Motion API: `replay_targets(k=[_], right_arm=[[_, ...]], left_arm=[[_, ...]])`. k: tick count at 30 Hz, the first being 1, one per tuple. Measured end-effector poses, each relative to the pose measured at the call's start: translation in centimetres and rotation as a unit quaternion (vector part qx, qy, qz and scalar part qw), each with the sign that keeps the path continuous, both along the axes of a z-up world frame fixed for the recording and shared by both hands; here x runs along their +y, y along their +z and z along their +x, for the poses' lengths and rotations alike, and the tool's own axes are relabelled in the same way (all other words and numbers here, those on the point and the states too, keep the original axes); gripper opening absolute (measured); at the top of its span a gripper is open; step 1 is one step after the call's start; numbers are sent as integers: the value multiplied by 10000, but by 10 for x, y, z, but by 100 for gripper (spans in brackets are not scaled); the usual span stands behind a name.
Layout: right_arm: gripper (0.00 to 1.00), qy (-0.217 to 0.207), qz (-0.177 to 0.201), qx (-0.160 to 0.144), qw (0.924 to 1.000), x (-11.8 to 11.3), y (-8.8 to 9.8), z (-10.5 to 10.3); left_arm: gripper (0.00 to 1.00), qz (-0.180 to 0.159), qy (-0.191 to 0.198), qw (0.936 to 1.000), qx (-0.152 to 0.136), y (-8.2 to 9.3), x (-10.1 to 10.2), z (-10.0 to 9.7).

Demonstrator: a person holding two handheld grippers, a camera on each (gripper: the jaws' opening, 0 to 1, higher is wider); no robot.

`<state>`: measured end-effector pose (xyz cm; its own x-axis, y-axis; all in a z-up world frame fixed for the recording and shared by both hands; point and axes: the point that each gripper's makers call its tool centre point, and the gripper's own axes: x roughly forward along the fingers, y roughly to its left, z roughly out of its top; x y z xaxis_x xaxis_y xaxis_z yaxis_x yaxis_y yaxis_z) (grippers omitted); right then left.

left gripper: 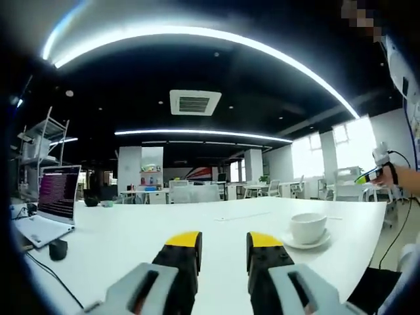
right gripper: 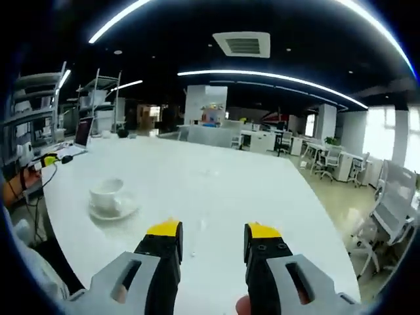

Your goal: Tidy tabletop coffee trays, cups and spoons，present forward

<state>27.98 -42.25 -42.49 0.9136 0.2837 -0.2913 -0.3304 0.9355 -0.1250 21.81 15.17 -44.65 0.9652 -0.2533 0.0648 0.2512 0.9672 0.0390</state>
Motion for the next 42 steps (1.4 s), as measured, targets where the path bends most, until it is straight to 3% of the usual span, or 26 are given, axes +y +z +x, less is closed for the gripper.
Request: replay_targets(k=[11,21,26,42], right_arm=[[36,200,-472,750,9959,21,-34,30],[34,408,-583,1278,9892,39,-69,48],[34,506,-514,1459,9867,49,-79,57],[29,522,-863,2014,9743,56,-121,74]], left_arm=[[29,62,-24,10000,17,1,-3,-6],[29,301,-170,9994,77,-1,-18,-12],[29,253,-145,9996,69,0,-20,-15],[29,127,-112,9998,87,-1,-26,-22]])
